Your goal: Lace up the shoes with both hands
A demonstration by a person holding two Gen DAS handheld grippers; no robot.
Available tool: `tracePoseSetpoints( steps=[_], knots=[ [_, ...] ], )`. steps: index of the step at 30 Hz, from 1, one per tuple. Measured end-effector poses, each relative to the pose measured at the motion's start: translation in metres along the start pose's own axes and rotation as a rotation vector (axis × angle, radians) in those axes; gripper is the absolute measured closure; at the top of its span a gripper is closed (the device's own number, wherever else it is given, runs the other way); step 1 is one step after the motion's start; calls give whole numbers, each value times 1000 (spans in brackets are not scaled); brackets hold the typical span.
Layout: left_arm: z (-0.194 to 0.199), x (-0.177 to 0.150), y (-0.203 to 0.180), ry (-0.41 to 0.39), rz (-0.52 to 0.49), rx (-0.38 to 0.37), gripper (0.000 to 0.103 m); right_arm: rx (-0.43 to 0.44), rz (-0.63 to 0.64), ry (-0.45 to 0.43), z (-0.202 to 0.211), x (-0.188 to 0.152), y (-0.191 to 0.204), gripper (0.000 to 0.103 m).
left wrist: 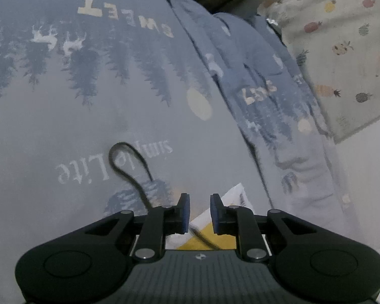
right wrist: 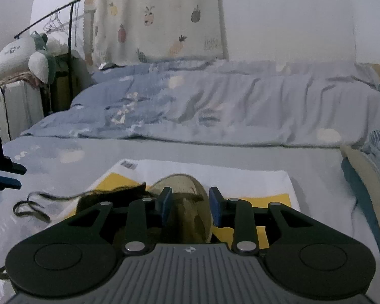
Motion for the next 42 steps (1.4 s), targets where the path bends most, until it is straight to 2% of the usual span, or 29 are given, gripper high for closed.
tracePoseSetpoints(
  steps=[2,6,9,13,19,25,31,34,39,42],
  knots=[
    [-2,-1,-11,2,-23,-71,79,-1,-9,-7,0,2,0,71],
    [-23,-20,-43,125,-40,-291,76,-4,-25,-18,-2,4,0,71],
    [-43,-41,-56,220,-43,-362,76,-2,-30,-26,-2,6,1,71],
    [-69,-57,-57,284,-14,-372,76,2,-36,-27,-3,6,0,71],
    [-93,-58,-62,276,-33,-355,75,4,-45,-24,-5,7,-4,71],
    [-101,-72,-58,325,-12,-351,75,1,-44,-23,-6,8,-3,71],
    [-100,-87,-48,348,24,-296,75,-8,-48,-20,-8,8,-3,71],
    [-100,-90,-44,324,27,-268,75,-9,-50,-19,-9,8,-3,71],
    [-102,-81,-37,227,61,-251,75,-6,-53,-18,-9,7,-2,70],
    [-107,-80,-32,220,87,-234,75,0,-49,-18,-9,6,-2,70]
  ],
)
Point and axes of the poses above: each gripper's, at about its wrist camera, not at the fingertips, and z roughly against the way its jaws point, y to its left, x to its top, the point moved 7 cm from there along -z, roughly the way its jaws point, and after that the axes turned 11 degrees about -z, right-handed, at the moved point
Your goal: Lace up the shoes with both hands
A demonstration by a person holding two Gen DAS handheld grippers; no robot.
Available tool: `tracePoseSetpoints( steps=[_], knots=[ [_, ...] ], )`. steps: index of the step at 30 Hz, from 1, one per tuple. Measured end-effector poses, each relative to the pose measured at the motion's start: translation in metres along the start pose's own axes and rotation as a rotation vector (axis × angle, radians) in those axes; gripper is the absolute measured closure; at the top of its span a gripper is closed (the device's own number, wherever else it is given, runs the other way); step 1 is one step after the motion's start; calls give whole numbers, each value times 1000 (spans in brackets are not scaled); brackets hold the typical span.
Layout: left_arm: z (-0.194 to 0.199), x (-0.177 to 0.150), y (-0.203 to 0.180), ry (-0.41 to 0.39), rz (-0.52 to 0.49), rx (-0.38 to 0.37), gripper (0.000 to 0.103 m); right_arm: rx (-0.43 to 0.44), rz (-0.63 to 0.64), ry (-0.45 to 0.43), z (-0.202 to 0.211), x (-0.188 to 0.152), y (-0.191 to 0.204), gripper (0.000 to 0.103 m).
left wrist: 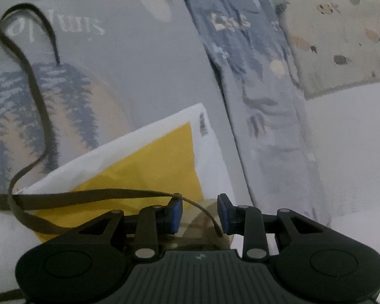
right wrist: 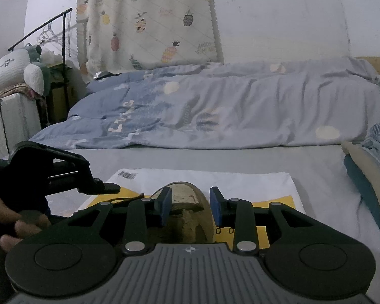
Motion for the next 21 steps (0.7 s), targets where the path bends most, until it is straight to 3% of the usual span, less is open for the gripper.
tracePoseSetpoints(
  steps=[6,9,15,21],
  knots=[
    [-4,5,8,-24,11,26,78,8,16,1,-2,-1,0,70],
    [-2,14,13,-55,17,33,93,25,43,3,-3,-1,4,69],
    [9,34,9,-116,-32,5,98,67,142,-12,-1,-3,19,69],
    [26,41,-31,-155,-227,-168,103,77,239,-51,1,-3,34,69]
  ],
)
Point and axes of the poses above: each gripper's, at about its wrist camera, not at the fingertips, and z roughly against the way its jaws point, y to its left, x to its top, the point moved 7 cm from there along -z, roughly the way its jaws point, and after that the axes turned 11 degrees about -z, right-handed, at the moved point
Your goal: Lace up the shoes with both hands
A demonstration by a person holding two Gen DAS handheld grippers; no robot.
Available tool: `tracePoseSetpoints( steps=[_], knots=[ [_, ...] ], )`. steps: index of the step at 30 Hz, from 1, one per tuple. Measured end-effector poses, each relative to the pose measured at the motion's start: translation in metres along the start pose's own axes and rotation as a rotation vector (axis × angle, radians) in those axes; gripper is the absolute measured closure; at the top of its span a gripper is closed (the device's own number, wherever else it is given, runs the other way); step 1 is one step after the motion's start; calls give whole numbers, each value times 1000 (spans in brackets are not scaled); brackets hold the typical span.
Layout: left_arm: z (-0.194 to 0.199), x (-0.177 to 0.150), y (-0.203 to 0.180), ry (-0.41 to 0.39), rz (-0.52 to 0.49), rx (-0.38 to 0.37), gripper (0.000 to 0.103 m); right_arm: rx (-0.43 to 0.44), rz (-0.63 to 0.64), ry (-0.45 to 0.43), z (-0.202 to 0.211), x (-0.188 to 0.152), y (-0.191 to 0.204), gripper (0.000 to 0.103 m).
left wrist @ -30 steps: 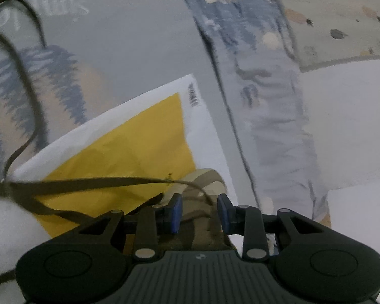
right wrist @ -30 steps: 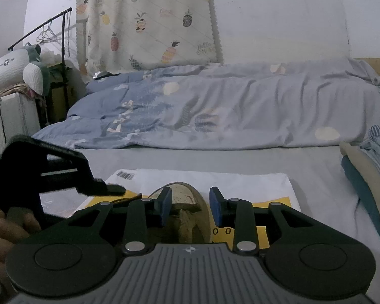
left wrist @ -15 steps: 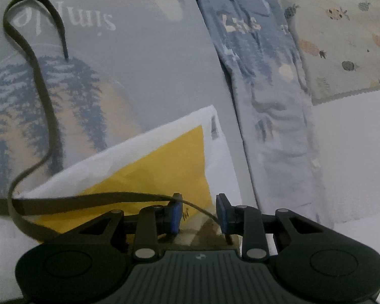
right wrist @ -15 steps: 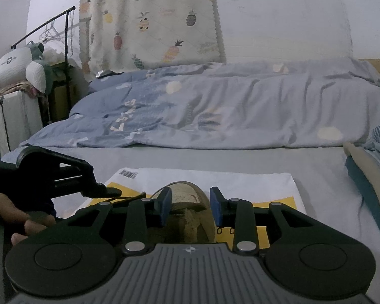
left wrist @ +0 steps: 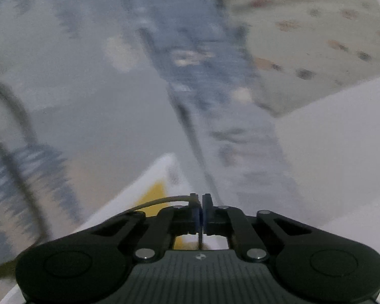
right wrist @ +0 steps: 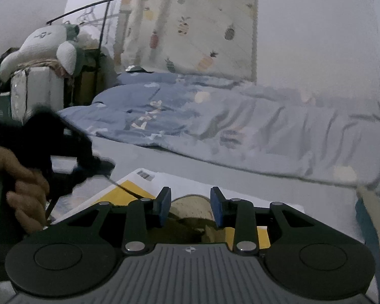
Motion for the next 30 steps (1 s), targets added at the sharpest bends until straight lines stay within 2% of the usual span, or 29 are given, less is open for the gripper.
tracePoseSetpoints(
  steps=[3,7,17,22,23,25,27,30],
  knots=[
    [0,-4,-32,45,-113,-149,103,5,37,-26,2,3,8,69],
    [-2,-18,-53,125,-177,-263,103,21,90,-56,3,6,21,69],
    [5,-24,-57,165,-203,-294,103,50,200,-100,2,4,50,70],
    [5,-20,-60,176,-240,-313,103,47,249,-111,-1,4,61,84],
    [5,-20,-62,182,-247,-320,103,49,257,-113,-2,4,63,92],
    [6,-21,-65,191,-261,-338,103,50,270,-116,-3,3,65,94],
    [9,-21,-68,190,-274,-357,103,45,284,-121,-5,3,66,101],
    [16,-16,-72,159,-292,-367,103,39,273,-111,-9,3,65,102]
  ],
)
Point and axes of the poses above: each gripper's, at about its wrist camera, not at the fingertips, and z roughly against the way its jaws point, y to its left, x to its top, the point moved 7 cm from there along -z, roughly the way its jaws point, and after that the axes turned 11 degrees about -z, right-handed, at the moved point
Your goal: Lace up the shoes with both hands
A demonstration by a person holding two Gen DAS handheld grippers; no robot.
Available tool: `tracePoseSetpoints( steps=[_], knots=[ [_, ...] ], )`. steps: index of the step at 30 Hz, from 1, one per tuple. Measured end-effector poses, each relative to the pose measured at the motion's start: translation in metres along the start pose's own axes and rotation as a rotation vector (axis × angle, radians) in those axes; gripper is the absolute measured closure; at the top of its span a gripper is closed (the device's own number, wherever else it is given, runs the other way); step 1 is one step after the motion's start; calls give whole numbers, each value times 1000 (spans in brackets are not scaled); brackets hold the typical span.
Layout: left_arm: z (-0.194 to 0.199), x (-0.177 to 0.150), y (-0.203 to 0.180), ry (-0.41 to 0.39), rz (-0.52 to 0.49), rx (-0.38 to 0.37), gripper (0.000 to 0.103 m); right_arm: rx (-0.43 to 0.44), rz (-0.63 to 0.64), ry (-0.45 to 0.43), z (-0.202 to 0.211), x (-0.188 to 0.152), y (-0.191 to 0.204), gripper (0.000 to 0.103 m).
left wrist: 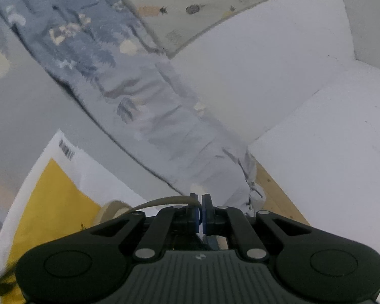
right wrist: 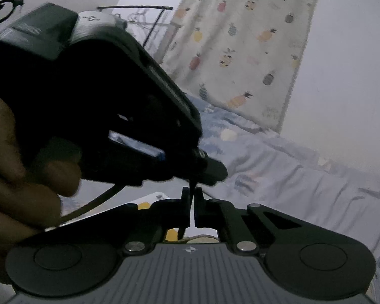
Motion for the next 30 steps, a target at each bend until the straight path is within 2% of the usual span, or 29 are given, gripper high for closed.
tracePoseSetpoints(
  steps=[2,6,11,13,14,15,16,17,19,21,24,26,28,30],
  knots=[
    [9,8,-2,-52,-11,10,103,-11,-5,14,-4,-2,-3,102],
    [36,28,7,-222,7,74,103,-34,-43,82,-13,-10,-14,103],
    [50,35,20,-277,24,183,103,-48,-77,154,-23,-16,-22,102],
    [51,35,23,-280,23,233,103,-23,-78,159,-22,-13,-19,97],
    [53,35,26,-286,28,260,103,-9,-76,157,-21,-12,-18,88],
    [56,37,28,-300,31,289,103,7,-68,148,-18,-11,-17,73],
    [59,38,31,-316,38,315,103,27,-60,139,-15,-10,-16,67],
    [64,39,34,-332,50,330,103,54,-53,131,-13,-8,-14,63],
    [70,41,40,-351,71,352,103,96,-42,134,-9,-7,-8,63],
    [67,41,40,-322,70,341,103,139,-44,123,-5,-4,-3,63],
    [54,37,30,-257,16,314,103,169,-44,97,1,2,3,63],
    [43,31,22,-189,-20,276,103,175,-47,82,6,8,5,63],
    [32,26,13,-136,-83,272,103,173,-46,73,7,10,7,63],
    [22,19,4,-72,-113,219,103,168,-52,65,7,12,6,63]
  ],
)
Point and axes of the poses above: each gripper's, at about its wrist camera, not at the fingertips, and z roughly against the way its jaws point, y to its left, x to its top, the point moved 7 cm from there along -z, roughly the way its jaws point, and after that the axes turned 11 degrees about -z, right-handed, at the moved point
